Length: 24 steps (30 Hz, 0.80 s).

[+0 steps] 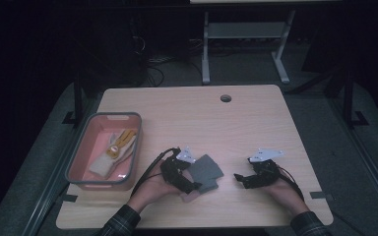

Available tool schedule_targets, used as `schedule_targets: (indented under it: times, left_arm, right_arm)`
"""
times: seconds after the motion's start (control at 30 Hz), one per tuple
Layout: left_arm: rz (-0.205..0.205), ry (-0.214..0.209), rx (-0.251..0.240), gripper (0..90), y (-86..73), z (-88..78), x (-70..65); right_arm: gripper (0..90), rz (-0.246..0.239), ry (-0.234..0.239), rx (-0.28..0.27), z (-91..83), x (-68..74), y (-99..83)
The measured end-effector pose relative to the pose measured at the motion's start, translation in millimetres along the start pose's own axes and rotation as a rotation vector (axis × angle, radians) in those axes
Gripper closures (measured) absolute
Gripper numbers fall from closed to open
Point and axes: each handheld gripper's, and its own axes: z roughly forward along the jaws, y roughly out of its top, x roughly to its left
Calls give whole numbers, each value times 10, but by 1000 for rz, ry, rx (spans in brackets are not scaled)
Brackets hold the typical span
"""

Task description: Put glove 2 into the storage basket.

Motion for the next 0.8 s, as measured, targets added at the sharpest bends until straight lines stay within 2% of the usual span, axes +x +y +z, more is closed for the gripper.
schedule_targets:
  times: [0.07, 0.27, 0.33, 0.37, 0.43, 0.53, 0.6, 0.73, 0.8]
  left_arm:
    - [3, 8, 12, 126, -16, 32, 9]
    - [-40, -19, 4, 127, -60, 85, 30]
    - [-52, -41, 22, 127, -77, 104, 53]
    - [-74, -59, 17, 131, -88, 121, 53]
    - [-65, -67, 10, 147, -87, 119, 40]
    - [-36, -75, 29, 234, -73, 105, 14]
    - [-34, -86, 36, 284, -67, 91, 11]
    - [-38, -143, 39, 509, -52, 87, -10]
    - [-39, -149, 46, 567, -41, 83, -22]
  right_arm:
    - [163, 0, 0, 0, 0, 0, 0]
    - [163, 0, 0, 0, 0, 0, 0]
    - [163, 0, 0, -1, 0, 0, -1]
    - [163, -1, 0, -1, 0, 0, -1]
    - [163, -1, 0, -1, 0, 0, -1]
    - [163, 0, 0, -1, 0, 0, -1]
    - [163, 0, 0, -1, 1, 1, -1]
    - [163, -1, 0, -1, 1, 0, -1]
    - [163, -1, 0, -1, 1, 0, -1]
